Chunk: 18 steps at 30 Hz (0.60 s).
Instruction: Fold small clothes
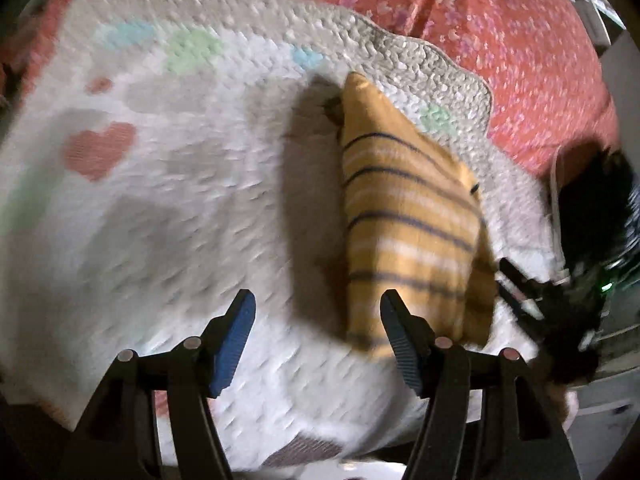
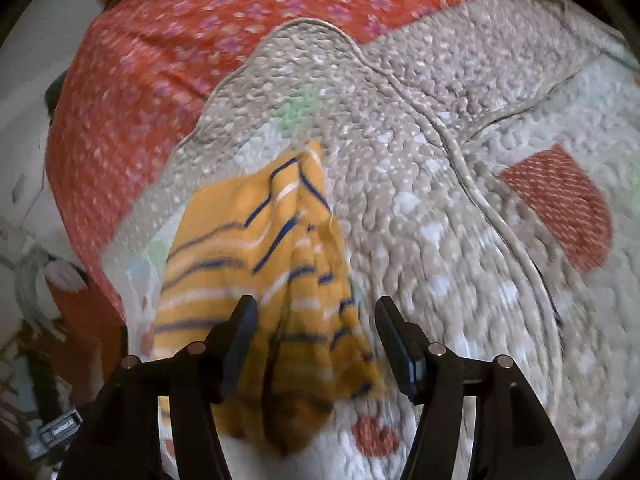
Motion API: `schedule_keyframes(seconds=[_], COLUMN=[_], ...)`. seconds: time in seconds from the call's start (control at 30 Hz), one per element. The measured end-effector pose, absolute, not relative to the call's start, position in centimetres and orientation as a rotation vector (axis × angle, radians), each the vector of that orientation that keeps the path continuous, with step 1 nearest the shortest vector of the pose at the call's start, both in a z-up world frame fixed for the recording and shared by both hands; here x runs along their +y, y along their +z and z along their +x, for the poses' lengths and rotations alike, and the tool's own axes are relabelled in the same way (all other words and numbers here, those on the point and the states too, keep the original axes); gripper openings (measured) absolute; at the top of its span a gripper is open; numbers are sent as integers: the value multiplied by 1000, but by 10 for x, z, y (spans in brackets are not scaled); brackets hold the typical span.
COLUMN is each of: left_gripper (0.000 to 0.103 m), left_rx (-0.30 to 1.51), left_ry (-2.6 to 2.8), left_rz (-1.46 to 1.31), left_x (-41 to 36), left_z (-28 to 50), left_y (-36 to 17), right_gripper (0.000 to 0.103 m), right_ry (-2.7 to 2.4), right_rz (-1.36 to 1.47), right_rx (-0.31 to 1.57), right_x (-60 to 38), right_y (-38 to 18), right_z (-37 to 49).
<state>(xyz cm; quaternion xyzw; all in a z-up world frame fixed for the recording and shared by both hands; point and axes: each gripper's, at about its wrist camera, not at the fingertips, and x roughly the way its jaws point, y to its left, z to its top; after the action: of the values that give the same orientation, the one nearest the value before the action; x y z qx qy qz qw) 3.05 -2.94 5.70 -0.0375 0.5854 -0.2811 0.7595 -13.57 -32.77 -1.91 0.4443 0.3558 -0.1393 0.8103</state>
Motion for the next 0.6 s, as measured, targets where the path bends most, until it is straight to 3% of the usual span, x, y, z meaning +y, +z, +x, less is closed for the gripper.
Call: schedule_keyframes(seconds=[0.13,0.2,0.27,0.3,0.33,0.37,0.4,0.43,0.47,0.6], left_gripper=[65,73,80,82,84,84,84,71,48,43], left_rx=[1365,1389,1431,1441,1443,1445,1445,1440,1446,1405], left_ry=[-680,-705,-753,-763,-764,-764,-765,-773,-807,-816], left_rz=[-128,-144,-194,-210,-218,-213,-204,-199,-220,-228], left_x=[-58,-70,-84,-88,-92,-96,-99,-102,-103,-99], left_z=[71,83,95,98,101,103,103,102,101,100], left_y=[26,16,4,1,-2,-3,-3,-1,1,25], right_gripper=[66,72,86,86,78,54,49,44,37,32], right_ry=[-266,-240,-212,-208,-186,-162,-152,-159,-158,-94], right_rz=[976,1000,1001,988,974,988,1024,1031,1032,1028], right_rx=[801,813,805,804,818,831,846,836,833,759], right_x=[-350,-357,-357,-357,-354,-353,-352,-351,-351,-338], right_y=[-31,-41,-45,-45,-46,-49,-53,-51,-49,-19], right_z=[-95,-77,-67,-63,-56,-51,-48,-49,-48,-44])
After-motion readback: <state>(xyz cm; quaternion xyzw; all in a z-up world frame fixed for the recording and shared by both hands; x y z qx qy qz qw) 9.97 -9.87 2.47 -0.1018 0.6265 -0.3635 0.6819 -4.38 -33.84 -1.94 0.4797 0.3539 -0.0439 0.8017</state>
